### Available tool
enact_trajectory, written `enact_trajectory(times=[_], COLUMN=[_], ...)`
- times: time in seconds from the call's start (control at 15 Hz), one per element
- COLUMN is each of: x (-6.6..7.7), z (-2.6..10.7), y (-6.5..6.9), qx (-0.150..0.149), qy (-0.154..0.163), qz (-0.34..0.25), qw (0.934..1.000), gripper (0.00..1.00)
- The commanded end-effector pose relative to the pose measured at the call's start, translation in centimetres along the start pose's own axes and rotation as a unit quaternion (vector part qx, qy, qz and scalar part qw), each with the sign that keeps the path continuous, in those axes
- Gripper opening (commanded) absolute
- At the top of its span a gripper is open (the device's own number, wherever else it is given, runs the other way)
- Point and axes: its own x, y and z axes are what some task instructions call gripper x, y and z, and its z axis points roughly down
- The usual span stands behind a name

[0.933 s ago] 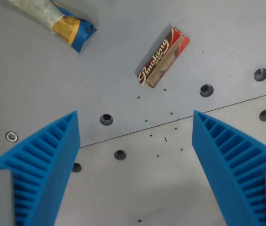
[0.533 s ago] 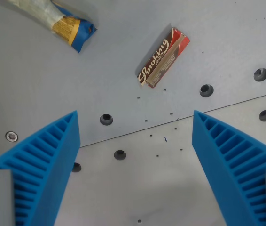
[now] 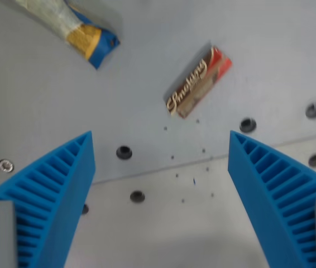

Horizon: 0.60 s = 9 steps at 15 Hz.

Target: Pick up the blue bag

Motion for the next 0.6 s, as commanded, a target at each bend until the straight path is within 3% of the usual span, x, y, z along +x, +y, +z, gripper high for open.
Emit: enact_trajectory(times=[0.07,0.6], x=[1.4,4.8], z=[1.4,5.2], y=[-0.4,-1.5], qx=[-0.003,-0.004], qy=[0.02,0.027], qz=[-0.121,-0.248], qw=[0.9924,0.9684], gripper=[1.0,1.0])
